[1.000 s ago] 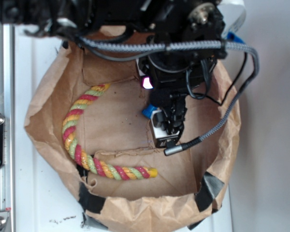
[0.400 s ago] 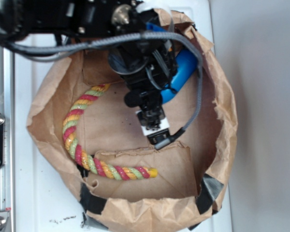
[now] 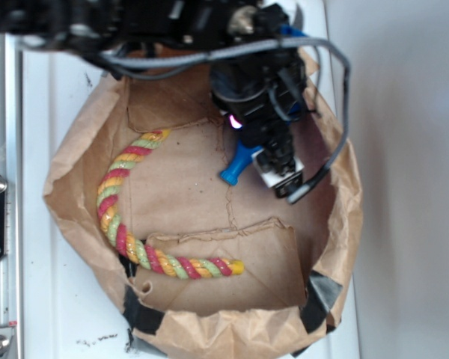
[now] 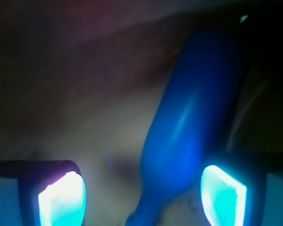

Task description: Grab the blue bottle.

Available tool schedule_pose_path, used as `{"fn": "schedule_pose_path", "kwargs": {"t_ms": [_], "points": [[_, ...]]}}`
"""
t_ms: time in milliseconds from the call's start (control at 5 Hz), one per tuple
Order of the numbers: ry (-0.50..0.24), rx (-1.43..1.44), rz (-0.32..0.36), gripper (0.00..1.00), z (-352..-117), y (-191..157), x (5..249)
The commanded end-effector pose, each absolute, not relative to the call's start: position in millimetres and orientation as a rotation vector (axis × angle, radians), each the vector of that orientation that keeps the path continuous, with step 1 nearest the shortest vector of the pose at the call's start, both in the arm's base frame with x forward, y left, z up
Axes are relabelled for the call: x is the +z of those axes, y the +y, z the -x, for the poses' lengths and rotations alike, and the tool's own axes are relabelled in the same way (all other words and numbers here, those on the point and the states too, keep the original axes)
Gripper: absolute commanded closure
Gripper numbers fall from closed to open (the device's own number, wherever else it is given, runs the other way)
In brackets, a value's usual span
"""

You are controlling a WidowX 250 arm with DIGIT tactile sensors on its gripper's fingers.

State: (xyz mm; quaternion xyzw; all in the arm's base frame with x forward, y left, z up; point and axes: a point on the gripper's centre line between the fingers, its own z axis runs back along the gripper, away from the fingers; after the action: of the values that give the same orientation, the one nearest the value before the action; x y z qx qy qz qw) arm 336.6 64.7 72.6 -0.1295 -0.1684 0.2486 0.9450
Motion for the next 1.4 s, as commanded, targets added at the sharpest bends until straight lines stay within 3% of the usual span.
{"fn": "schedule_pose_path", "kwargs": {"t_ms": [0, 200, 400, 600, 800, 1200], "points": [[-0.418, 0.52, 0.237, 0.0, -360, 74, 81], [-0.405, 0.516, 0.226, 0.0, -365, 76, 74], [-0.385, 0.49, 0.173, 0.0, -366, 74, 62], [-0.398, 0.495, 0.188, 0.24, -365, 74, 67], [-0.439, 0.549, 0.18, 1.0, -364, 83, 83], [-0.418, 0.434, 0.333, 1.0, -336, 73, 146]]}}
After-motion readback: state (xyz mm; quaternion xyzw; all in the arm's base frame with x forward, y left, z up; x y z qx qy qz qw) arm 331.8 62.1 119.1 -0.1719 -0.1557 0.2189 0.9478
